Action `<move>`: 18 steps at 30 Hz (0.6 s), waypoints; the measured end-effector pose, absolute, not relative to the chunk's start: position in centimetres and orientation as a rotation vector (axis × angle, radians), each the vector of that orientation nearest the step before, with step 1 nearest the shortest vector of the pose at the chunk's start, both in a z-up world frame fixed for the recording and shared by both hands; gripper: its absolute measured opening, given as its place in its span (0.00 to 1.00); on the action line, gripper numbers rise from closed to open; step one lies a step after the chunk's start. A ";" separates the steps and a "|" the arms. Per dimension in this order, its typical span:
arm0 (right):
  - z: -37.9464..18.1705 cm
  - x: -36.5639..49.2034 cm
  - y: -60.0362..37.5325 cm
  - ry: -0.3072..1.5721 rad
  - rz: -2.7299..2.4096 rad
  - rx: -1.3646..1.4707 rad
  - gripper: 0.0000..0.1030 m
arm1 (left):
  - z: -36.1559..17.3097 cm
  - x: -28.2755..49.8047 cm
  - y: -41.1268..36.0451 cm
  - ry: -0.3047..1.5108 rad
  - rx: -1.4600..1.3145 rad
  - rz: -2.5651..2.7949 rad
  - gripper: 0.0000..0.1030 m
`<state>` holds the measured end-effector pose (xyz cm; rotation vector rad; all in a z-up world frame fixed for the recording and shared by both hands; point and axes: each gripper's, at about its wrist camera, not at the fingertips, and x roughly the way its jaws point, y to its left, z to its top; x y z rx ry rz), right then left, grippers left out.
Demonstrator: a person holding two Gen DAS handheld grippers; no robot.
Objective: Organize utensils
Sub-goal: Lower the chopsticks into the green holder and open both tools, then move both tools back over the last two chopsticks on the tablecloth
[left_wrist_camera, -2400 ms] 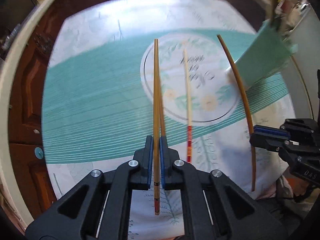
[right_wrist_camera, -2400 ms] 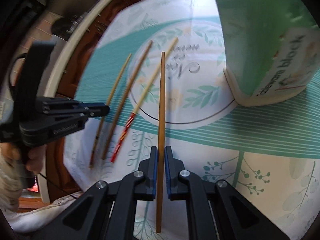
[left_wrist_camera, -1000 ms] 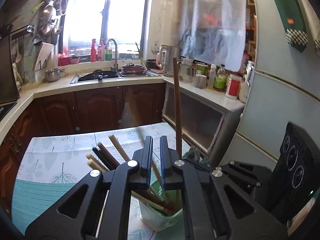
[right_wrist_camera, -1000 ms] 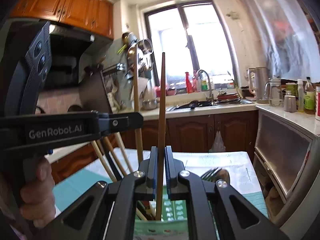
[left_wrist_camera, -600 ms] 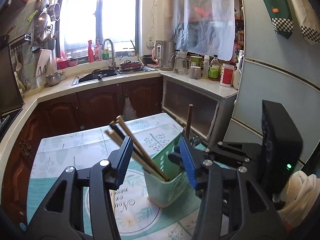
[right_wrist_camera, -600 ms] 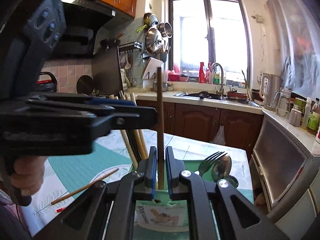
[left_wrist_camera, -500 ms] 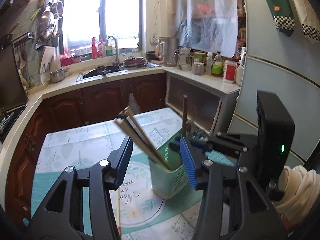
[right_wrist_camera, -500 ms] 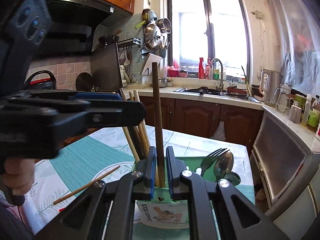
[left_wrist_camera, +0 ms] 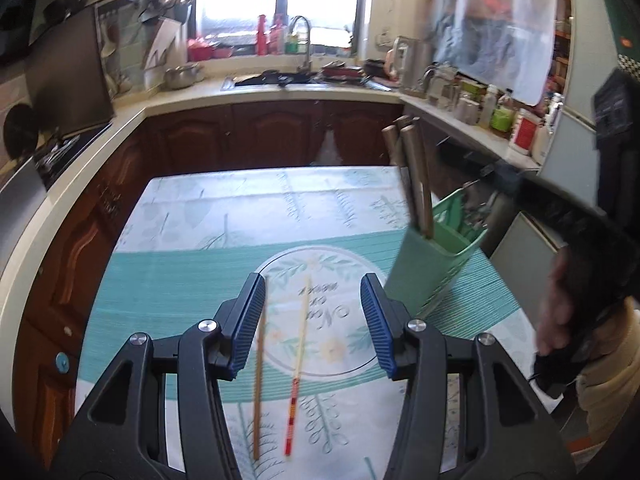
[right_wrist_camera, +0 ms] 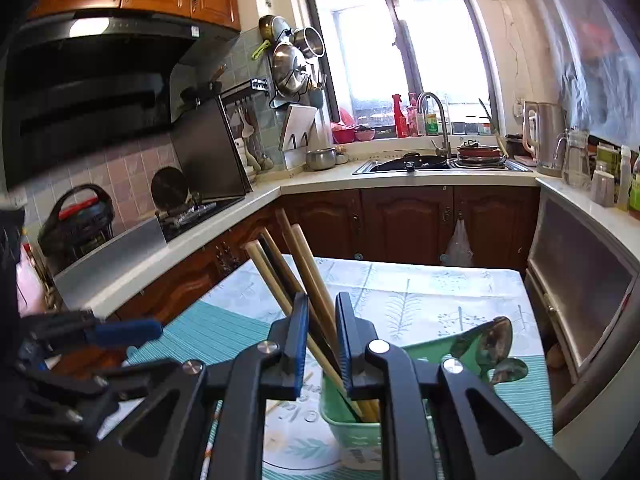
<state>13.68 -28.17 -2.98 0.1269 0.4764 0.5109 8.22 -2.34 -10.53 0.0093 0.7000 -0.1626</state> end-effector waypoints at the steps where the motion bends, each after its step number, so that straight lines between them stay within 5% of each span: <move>1: -2.8 13.5 -28.1 0.474 0.514 0.139 0.15 | -11.0 8.1 -1.4 0.720 0.005 -0.146 0.45; 3: -2.1 13.2 -27.9 0.459 0.512 0.150 0.21 | -11.5 8.3 -0.3 0.755 0.002 -0.125 0.45; 18: -0.7 9.7 -22.1 0.542 0.588 0.058 0.23 | -14.0 10.9 6.6 0.914 0.029 -0.065 0.45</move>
